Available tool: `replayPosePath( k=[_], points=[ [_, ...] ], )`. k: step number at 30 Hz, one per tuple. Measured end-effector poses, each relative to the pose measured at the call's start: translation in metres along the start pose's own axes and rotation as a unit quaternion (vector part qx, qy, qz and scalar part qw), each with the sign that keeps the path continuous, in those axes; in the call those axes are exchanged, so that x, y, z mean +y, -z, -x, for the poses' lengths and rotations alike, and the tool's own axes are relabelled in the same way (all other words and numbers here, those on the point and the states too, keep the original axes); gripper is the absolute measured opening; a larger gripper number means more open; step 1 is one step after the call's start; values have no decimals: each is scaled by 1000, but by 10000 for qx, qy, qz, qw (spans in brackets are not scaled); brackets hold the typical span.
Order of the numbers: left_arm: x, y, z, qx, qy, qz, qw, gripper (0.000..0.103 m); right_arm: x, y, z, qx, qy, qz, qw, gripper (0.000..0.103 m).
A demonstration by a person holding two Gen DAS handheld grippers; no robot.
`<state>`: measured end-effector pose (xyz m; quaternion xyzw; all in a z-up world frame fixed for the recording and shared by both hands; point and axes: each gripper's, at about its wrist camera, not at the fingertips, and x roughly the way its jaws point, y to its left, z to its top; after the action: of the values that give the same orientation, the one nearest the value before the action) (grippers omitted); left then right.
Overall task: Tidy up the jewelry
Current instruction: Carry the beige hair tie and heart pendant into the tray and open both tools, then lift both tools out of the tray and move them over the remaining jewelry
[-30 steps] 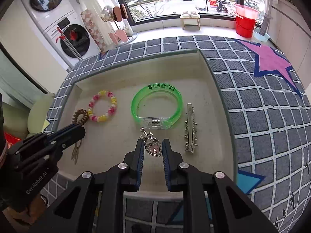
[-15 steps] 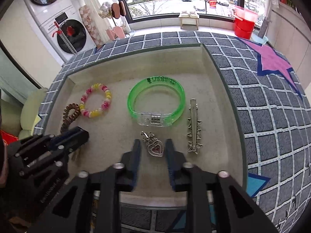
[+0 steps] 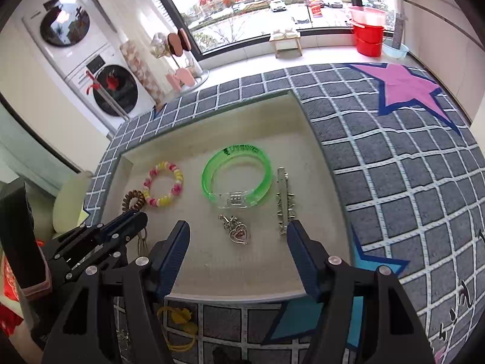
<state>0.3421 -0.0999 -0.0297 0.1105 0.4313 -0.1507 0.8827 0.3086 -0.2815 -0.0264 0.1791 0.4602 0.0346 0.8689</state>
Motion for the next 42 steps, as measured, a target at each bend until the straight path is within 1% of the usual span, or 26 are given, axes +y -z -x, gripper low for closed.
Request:
replayPosePath(
  k=[5,7,11,19,20,21,22,23,24,26,29,32,34,42],
  points=[
    [-1,-2,1,-31,-69,-4,10000,23,-8,1,10,-76,-43,-210,9997,71],
    [-2,-2,1,-25,-97,-71,9999,23,-10,2,13,-75,-45,-240,9997,73],
    [-8,-2,0,-30,-187,-197,9996,23,-13,7,19,-107,-54,-270,9996,73],
    [2,-4,16,-232,-183,-29,9996,24,-19,12,32,-167,-13,-369,9992,73],
    [3,-4,20,-261,-175,2,9995,52,-19,13,33,-174,-14,-377,9991,73],
    [6,-3,25,-293,-197,35,9994,85,-19,14,34,-178,-9,-376,9991,76],
    [9,-1,32,-452,-290,110,9985,103,-18,15,36,-184,-5,-365,9992,82],
    [11,1,37,-602,-334,131,9975,103,-17,17,39,-216,-7,-342,9992,83],
    [11,3,41,-662,-339,91,9972,103,-16,18,41,-253,-3,-321,9992,83],
    [12,6,46,-645,-307,30,9974,103,-13,20,45,-332,49,-251,9991,88],
    [17,15,54,-694,-356,48,9969,103,-9,24,53,-478,92,-202,9986,89],
    [23,25,62,-696,-336,221,9968,103,-7,30,67,-876,131,-209,9958,90],
    [26,33,70,-676,-296,317,9968,103,-6,33,75,-1046,151,-234,9941,90],
    [33,70,102,-670,-252,546,9959,103,-4,51,91,-1126,192,-192,9933,90]
  ],
)
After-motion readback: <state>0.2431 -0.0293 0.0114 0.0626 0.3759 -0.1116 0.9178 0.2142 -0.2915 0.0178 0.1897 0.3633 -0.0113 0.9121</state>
